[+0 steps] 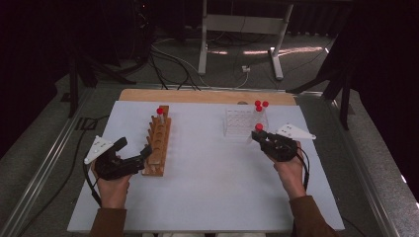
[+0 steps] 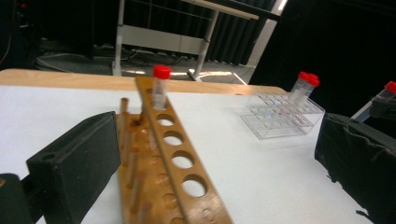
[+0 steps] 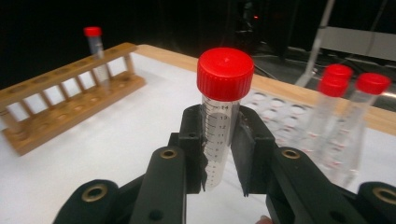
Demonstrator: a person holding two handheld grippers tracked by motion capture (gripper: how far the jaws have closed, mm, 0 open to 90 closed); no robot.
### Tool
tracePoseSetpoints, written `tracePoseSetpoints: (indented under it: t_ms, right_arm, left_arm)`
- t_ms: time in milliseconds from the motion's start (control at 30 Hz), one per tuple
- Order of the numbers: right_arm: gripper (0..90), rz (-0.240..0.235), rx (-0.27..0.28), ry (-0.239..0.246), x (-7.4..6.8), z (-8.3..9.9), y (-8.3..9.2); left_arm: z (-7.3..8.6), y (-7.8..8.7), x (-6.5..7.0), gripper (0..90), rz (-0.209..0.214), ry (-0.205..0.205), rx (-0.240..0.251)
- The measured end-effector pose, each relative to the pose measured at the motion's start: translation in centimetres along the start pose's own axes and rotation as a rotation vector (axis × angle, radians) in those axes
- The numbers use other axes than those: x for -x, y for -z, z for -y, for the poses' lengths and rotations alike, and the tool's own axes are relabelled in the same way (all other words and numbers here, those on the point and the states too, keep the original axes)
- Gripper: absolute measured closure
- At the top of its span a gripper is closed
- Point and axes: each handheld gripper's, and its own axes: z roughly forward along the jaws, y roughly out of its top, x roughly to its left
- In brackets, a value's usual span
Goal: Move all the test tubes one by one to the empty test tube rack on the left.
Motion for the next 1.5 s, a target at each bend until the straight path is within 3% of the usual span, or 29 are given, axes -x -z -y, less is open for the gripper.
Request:
tracePoseSetpoints:
  t_ms: [133,567,900,1000,1167,1267,1333,1367,1500]
  right_arm:
    - [74.0,-0.034,0.003,0.006,-0.9,0.3,0.1]
    - [73.9,-0.106,-0.029,0.034,-3.1,0.5,-0.6]
    - [73.9,-0.177,-0.082,0.075,-5.4,0.5,-1.5]
    - [74.0,-0.19,-0.096,0.081,-6.0,0.4,-1.7]
    - [74.0,-0.218,-0.11,0.092,-6.8,0.4,-2.0]
    - [74.0,-0.233,-0.12,0.092,-7.0,0.4,-2.2]
    - [74.0,-0.237,-0.121,0.092,-7.1,0.4,-2.2]
    - [74.0,-0.241,-0.122,0.096,-7.1,0.4,-2.2]
    - [74.0,-0.247,-0.122,0.1,-7.2,0.4,-2.1]
  left_arm:
    - [-0.3,-1.2,1.7,1.1,0.02,-0.056,-0.025]
    - [-1.5,-6.0,8.4,1.9,0.144,-0.152,-0.076]
    - [-1.1,-8.9,11.8,6.7,0.235,-0.155,-0.111]
    - [-1.0,-9.4,12.9,8.9,0.258,-0.177,-0.127]
    - [-0.7,-10.4,14.3,19.1,0.297,-0.213,-0.159]
    - [-0.4,-11.0,15.0,33.2,0.33,-0.234,-0.183]
    - [-0.1,-11.4,15.3,36.5,0.336,-0.247,-0.199]
    - [0.0,-11.6,15.4,43.7,0.342,-0.249,-0.208]
    - [0.1,-12.2,15.5,54.1,0.357,-0.249,-0.229]
